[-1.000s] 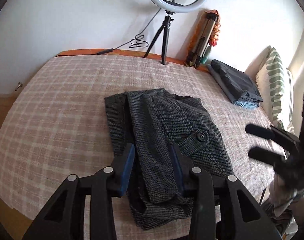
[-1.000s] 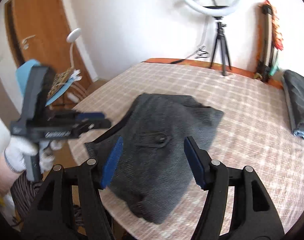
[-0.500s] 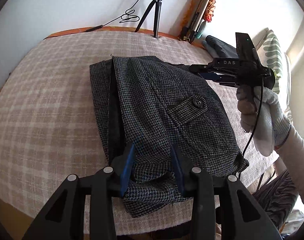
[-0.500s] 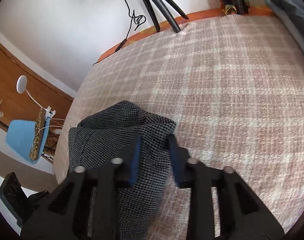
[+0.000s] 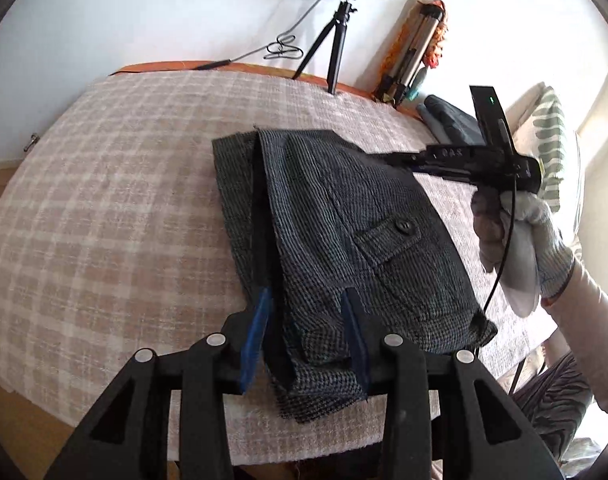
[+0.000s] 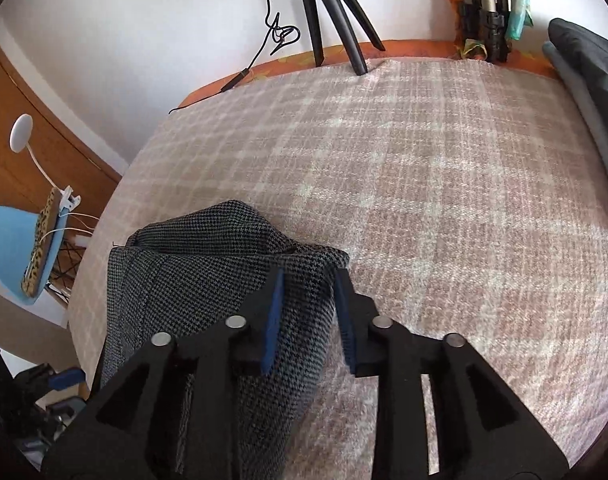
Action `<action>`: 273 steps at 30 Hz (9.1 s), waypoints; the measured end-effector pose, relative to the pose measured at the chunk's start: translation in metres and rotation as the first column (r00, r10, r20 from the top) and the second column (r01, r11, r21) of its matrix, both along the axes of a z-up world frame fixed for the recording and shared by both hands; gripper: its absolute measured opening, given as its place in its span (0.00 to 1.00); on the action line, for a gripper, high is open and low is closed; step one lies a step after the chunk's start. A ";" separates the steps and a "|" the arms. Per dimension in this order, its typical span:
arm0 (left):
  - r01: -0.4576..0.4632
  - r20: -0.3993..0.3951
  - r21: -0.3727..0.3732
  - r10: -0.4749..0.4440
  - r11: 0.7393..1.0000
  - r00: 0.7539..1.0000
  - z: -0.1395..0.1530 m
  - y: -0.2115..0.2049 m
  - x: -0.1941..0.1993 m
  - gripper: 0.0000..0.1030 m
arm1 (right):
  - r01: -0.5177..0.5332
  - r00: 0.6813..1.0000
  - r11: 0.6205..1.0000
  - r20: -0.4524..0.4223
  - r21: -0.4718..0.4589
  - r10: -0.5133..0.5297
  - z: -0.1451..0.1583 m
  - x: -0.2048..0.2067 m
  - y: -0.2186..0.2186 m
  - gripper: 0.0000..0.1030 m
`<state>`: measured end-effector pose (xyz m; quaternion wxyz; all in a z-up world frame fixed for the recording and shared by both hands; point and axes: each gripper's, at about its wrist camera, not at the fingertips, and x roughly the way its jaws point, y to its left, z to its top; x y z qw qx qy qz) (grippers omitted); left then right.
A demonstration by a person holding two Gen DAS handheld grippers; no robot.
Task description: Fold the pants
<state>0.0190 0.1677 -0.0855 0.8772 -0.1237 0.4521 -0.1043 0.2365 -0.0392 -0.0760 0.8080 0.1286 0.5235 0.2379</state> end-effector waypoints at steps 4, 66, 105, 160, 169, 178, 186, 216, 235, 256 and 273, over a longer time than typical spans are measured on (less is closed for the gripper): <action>0.002 -0.039 -0.126 -0.007 0.992 0.999 0.001 0.017 0.023 0.53 | -0.005 1.000 0.994 -0.028 0.112 0.008 0.011 -0.029 -0.022 0.68; -0.062 -0.143 -0.210 0.032 0.976 0.989 -0.050 0.017 0.106 0.19 | -0.179 0.977 0.950 -0.065 0.256 0.201 -0.015 -0.055 0.031 0.24; 0.250 0.268 -0.130 -0.209 0.960 0.941 0.091 -0.175 0.151 0.13 | 0.001 0.930 0.997 0.366 -0.080 0.029 0.159 -0.066 -0.157 0.13; 0.294 0.187 0.030 -0.294 0.955 0.937 0.064 -0.391 0.366 0.19 | 0.355 0.928 0.919 0.053 0.172 -0.369 0.045 0.182 -0.410 0.55; 0.376 0.199 0.024 -0.373 0.926 0.906 0.075 -0.391 0.325 0.19 | 0.331 0.933 0.917 0.224 -0.222 -0.283 0.043 0.186 -0.365 0.24; 0.397 0.230 0.140 -0.420 0.907 0.878 0.088 -0.400 0.273 0.19 | 0.387 0.911 0.879 0.265 -0.278 -0.317 0.062 0.164 -0.355 0.50; 0.346 0.306 0.213 -0.398 0.914 0.864 0.111 -0.388 0.222 0.67 | 0.383 0.892 0.896 0.339 -0.223 -0.297 0.106 0.099 -0.341 0.67; 0.245 0.295 0.245 -0.313 0.938 0.903 0.114 -0.330 0.089 0.72 | 0.464 0.817 0.868 0.462 -0.175 -0.344 0.150 -0.140 -0.259 1.00; 0.238 0.299 0.205 -0.292 0.949 0.908 0.093 -0.307 0.066 0.72 | 0.497 0.808 0.839 0.470 -0.219 -0.356 0.118 -0.163 -0.236 1.00; 0.225 0.321 0.240 -0.296 0.944 0.900 0.096 -0.299 0.049 0.72 | 0.503 0.794 0.839 0.493 -0.207 -0.355 0.125 -0.166 -0.230 1.00; 0.227 0.313 0.237 -0.295 0.945 0.903 0.097 -0.301 0.046 0.72 | 0.503 0.797 0.840 0.487 -0.205 -0.358 0.123 -0.165 -0.228 1.00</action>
